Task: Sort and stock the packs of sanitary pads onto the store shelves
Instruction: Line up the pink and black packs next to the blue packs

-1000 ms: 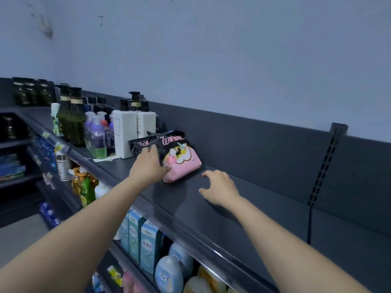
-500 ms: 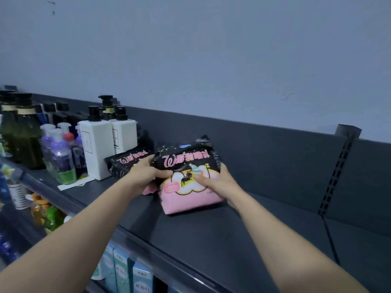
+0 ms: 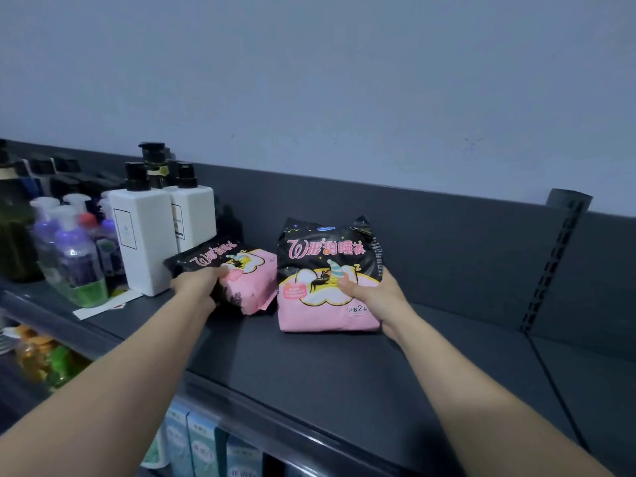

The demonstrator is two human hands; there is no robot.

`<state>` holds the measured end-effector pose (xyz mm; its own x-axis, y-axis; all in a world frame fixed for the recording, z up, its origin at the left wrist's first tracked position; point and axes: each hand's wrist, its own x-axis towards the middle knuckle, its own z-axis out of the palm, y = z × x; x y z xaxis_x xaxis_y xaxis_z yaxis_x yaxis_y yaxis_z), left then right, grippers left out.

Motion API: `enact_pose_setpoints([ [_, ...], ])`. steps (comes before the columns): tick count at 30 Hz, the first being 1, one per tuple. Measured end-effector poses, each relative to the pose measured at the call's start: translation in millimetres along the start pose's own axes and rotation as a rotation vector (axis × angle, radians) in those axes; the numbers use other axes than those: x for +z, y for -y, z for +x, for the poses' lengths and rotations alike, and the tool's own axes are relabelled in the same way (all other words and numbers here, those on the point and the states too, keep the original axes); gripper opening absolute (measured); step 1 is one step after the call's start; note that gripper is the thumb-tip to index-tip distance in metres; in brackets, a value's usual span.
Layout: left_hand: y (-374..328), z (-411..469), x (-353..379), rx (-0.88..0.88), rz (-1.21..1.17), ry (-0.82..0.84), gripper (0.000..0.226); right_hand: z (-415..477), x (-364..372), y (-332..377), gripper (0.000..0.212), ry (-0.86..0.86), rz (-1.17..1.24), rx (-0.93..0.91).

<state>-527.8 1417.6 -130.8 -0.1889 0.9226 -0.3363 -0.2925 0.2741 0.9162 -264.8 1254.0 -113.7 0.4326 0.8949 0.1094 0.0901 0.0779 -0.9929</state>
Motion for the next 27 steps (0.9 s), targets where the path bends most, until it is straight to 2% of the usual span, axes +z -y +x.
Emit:
enact_pose_setpoints([
  [1,0.2,-14.9,6.0,-0.002,-0.037,0.07,0.071,-2.7,-1.1,-0.4,0.062,-0.009,0.002,-0.006],
  [2,-3.1,-38.4,12.3,-0.006,-0.024,0.118,0.059,-5.3,-2.4,0.1,0.061,-0.024,0.005,-0.014],
  [3,-3.2,-49.4,21.4,0.028,-0.016,0.172,0.056,-8.7,-4.0,2.0,0.058,-0.041,0.014,-0.03],
  [7,-5.4,-72.1,51.6,0.199,-0.003,0.39,0.053,-17.6,-21.8,5.5,0.054,-0.178,0.025,-0.106],
  [11,-0.9,-99.6,72.2,0.267,-0.025,0.562,0.057,-31.2,-51.2,5.9,0.052,-0.316,0.001,-0.128],
  [18,25.8,-154.0,110.6,0.197,-0.102,0.739,0.059,-87.5,-120.8,14.0,0.05,-0.488,-0.031,-0.194],
  [27,76.7,-294.7,174.2,0.069,-0.108,0.924,0.061,-212.9,-254.1,32.6,0.048,-0.769,-0.1,-0.23],
])
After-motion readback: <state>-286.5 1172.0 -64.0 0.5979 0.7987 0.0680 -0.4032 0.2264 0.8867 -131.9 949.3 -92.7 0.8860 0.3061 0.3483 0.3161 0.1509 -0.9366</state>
